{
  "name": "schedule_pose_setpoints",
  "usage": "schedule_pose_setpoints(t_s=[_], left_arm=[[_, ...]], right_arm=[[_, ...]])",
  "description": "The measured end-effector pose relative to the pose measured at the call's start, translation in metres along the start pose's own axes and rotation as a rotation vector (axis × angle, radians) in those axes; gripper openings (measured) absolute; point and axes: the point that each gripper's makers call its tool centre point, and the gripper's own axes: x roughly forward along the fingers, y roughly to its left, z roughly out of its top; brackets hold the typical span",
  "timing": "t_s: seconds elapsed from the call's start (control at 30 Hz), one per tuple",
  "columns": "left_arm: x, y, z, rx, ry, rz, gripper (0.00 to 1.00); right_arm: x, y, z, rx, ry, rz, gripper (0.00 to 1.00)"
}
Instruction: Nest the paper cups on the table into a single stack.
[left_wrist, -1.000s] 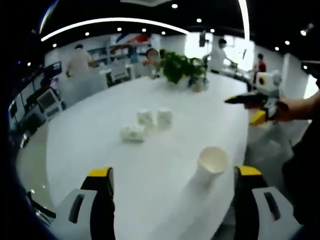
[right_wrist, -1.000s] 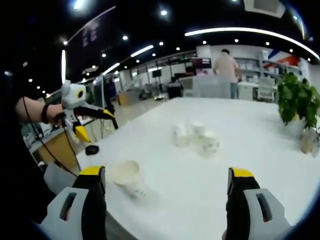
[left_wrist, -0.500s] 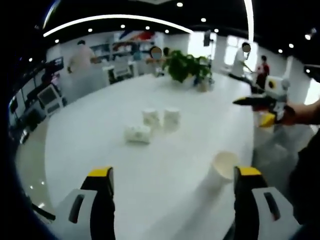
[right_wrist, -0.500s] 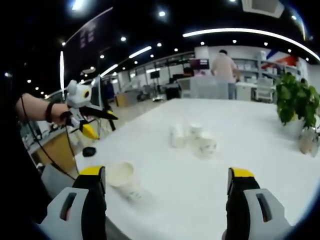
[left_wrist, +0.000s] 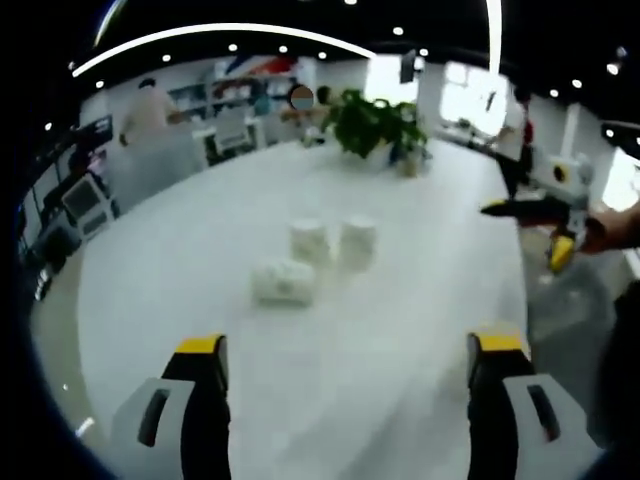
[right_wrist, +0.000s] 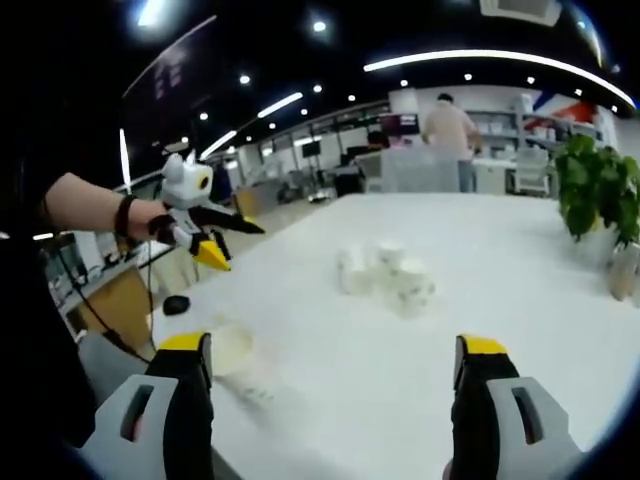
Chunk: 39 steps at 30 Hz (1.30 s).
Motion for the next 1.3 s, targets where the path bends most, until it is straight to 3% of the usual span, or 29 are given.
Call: schedule_pose_setpoints(t_s=[0.47,0.77,0.97,1.3], left_arm=[[0.038,0.007,0.014,0.010,0.028,-0.038,0.98],[0.058,0.027,0.018,0.031,0.074,-0.049,0.96],[0.074,0.038,0.026,0.030,0.073,-0.060,0.95],[0.096,0.053,0.019,0.024,0.105,-0.076,0.93]], right_arm=[[0.013,-0.020,0.001,0.030,0.008,0.016,0.98],[0.014,-0.032,-0.004,0.056,0.009,0.009,0.98],[0.016,-0.043,-0.010,0.085,0.015,0.005,0.98],[0.023,-0.055,-0.012,0.096,0.023,0.011,0.98]])
